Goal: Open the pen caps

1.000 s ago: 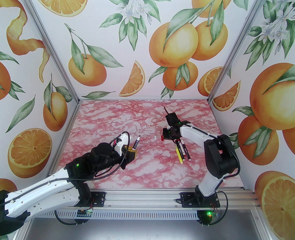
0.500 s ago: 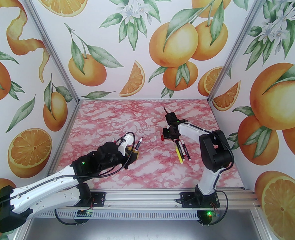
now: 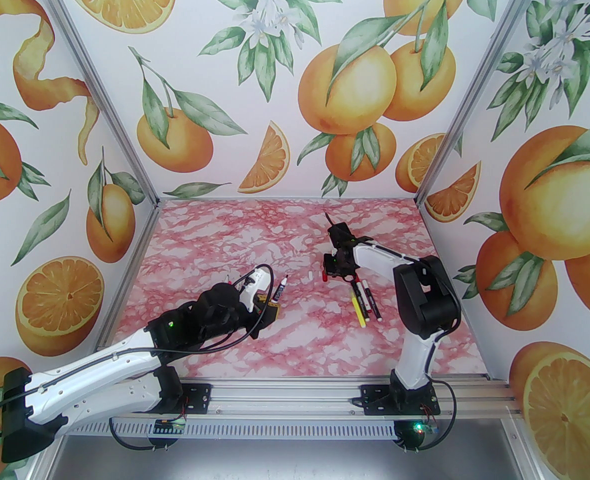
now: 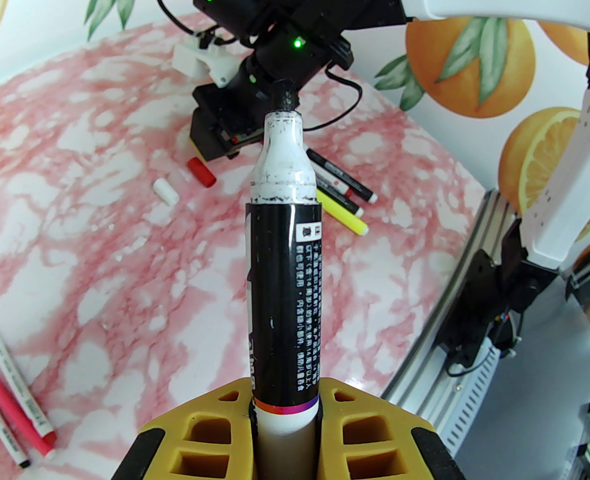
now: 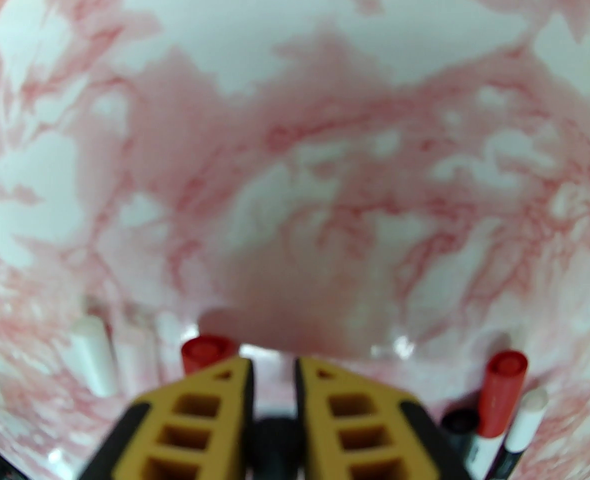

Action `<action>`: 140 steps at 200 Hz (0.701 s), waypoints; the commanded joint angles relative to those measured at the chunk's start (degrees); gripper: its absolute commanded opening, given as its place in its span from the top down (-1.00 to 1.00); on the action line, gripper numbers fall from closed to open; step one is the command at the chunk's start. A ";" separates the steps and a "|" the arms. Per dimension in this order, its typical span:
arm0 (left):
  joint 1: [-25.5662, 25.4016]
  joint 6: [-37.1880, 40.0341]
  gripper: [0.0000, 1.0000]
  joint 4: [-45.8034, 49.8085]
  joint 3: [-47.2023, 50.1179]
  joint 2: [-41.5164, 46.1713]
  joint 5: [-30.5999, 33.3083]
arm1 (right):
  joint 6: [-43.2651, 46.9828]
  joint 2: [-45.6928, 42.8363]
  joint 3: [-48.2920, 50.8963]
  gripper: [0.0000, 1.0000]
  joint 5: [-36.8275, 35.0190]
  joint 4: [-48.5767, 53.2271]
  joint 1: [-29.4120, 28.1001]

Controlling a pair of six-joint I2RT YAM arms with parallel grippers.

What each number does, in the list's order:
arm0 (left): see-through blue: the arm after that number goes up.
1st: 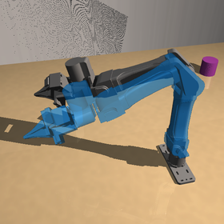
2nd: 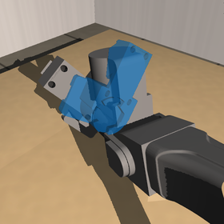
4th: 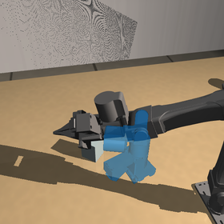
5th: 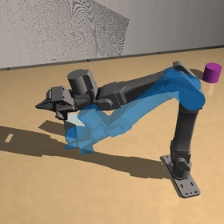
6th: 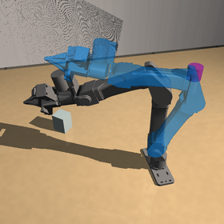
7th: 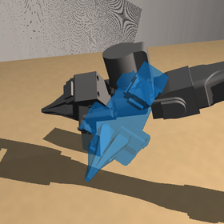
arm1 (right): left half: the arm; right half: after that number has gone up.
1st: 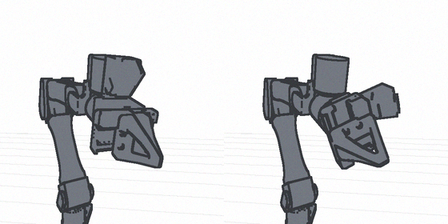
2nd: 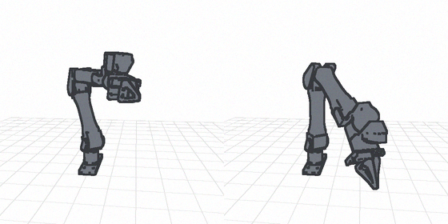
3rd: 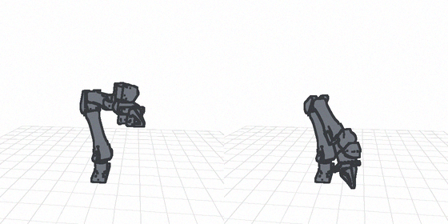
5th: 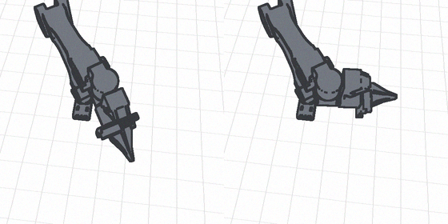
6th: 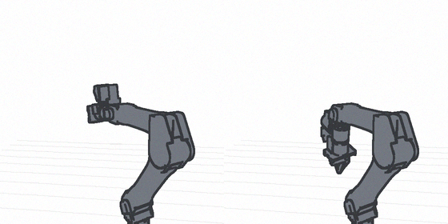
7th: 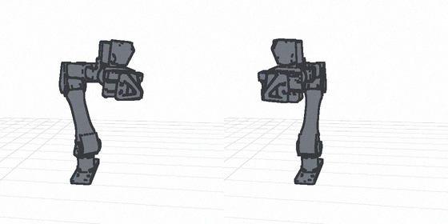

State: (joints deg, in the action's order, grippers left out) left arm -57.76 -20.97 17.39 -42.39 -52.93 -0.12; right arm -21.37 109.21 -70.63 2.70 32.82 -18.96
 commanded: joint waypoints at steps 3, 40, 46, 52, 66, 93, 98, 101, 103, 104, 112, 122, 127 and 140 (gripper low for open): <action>0.26 -0.54 0.96 -2.09 -0.29 -0.34 -0.82 | 0.08 1.03 -1.18 0.52 -1.64 0.07 0.42; 0.26 -0.74 0.96 -2.45 -0.32 -0.86 -1.05 | 0.10 0.17 -0.79 0.50 -1.40 0.23 0.42; 0.27 -0.78 0.96 -2.45 -0.38 -0.93 -1.07 | 0.10 -0.11 -0.80 0.49 -1.29 0.16 0.42; 0.28 -0.82 0.96 -2.52 -0.31 -0.95 -1.13 | 0.10 -0.39 -0.73 0.48 -1.16 0.17 0.37; 0.24 -0.83 0.96 -2.58 -0.41 -1.08 -1.11 | 0.10 -0.88 -0.59 0.46 -0.93 0.23 0.42; 0.22 -0.91 0.96 -2.71 -0.41 -1.21 -1.09 | 0.10 -2.10 -0.06 0.46 -0.55 0.35 0.42; 0.24 -0.91 0.96 -2.65 -0.37 -1.21 -0.90 | 0.14 -2.41 0.07 0.46 -0.44 0.34 0.42; 0.14 -0.98 0.96 -2.58 -0.41 -1.26 -0.83 | 0.07 -2.71 0.16 0.46 -0.33 0.33 0.42; 0.11 -1.00 0.96 -2.55 -0.41 -1.23 -0.78 | 0.04 -2.89 0.28 0.46 -0.33 0.30 0.42; 0.06 -1.04 0.96 -2.54 -0.41 -1.26 -0.72 | 0.03 -2.96 0.30 0.46 -0.33 0.26 0.46; 0.21 -1.24 0.96 -2.24 -0.41 -1.13 -0.06 | 0.01 -3.80 0.78 0.45 -0.08 0.04 0.42; 0.20 -1.51 0.96 -1.48 -0.31 -1.05 1.18 | 0.08 -5.17 1.69 0.44 0.54 -0.54 0.33; 0.25 -1.63 0.96 -0.89 -0.26 -1.04 2.01 | 0.14 -5.88 2.09 0.43 0.83 -0.79 0.27; 0.23 -2.21 0.95 0.65 -0.11 -1.04 4.48 | 0.31 -7.74 3.21 0.41 0.76 -0.80 0.02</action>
State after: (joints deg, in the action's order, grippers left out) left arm -57.76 -21.76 16.58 -42.39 -54.06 0.56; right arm -21.34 106.48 -69.08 2.94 32.77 -18.98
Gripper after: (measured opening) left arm 0.169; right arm 0.289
